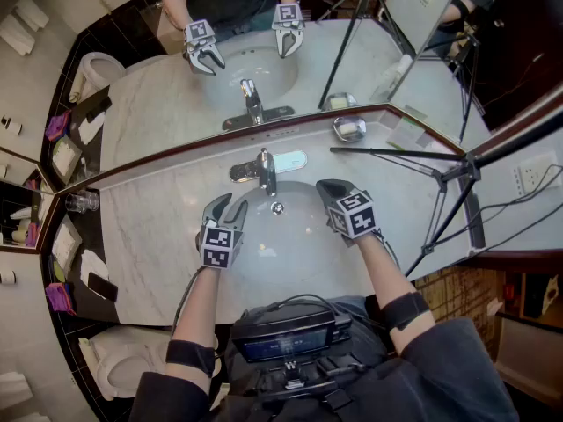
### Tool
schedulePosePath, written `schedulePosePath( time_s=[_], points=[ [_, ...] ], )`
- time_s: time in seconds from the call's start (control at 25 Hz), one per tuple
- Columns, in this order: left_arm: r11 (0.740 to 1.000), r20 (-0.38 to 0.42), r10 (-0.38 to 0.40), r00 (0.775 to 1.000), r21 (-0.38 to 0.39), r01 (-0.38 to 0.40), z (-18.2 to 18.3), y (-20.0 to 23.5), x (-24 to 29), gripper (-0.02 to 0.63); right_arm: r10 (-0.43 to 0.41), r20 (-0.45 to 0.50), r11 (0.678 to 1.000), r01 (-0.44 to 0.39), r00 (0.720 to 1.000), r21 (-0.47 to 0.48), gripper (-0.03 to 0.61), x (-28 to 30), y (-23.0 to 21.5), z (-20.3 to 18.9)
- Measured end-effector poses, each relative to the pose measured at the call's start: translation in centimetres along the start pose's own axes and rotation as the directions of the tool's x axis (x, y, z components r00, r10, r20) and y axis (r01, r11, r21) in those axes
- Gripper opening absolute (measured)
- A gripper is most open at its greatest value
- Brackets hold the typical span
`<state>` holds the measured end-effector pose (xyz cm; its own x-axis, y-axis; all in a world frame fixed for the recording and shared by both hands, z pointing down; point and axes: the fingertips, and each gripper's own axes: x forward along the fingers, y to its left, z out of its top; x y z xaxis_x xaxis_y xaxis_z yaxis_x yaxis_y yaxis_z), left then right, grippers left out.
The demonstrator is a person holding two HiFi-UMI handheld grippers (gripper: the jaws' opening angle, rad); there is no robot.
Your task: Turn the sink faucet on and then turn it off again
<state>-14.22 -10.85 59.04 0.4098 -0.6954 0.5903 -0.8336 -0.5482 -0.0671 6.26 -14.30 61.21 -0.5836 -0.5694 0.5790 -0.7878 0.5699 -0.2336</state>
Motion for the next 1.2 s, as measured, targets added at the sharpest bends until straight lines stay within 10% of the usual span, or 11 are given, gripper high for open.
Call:
schedulePosePath(
  time_s=[0.36,0.72,1.2],
  points=[
    [0.936,-0.107,-0.019,0.994,0.347,0.055,0.0,-1.8,6.1,0.227,-0.022,-0.007,0.999,0.022,1.0,0.023,0.025,-0.4,-1.5,-0.5],
    [0.698,-0.174,0.042,0.984,0.709,0.096,-0.5,-3.1,10.0,0.227,-0.05,-0.012,0.997,0.051,0.999,0.057,0.025,-0.9,-2.9,-1.8],
    [0.693,-0.158,0.085,0.984,0.719,0.056,0.8,-3.1,11.0,0.138,-0.053,-0.02,0.996,0.055,0.998,0.075,0.025,-0.8,-3.4,-2.6]
  ],
)
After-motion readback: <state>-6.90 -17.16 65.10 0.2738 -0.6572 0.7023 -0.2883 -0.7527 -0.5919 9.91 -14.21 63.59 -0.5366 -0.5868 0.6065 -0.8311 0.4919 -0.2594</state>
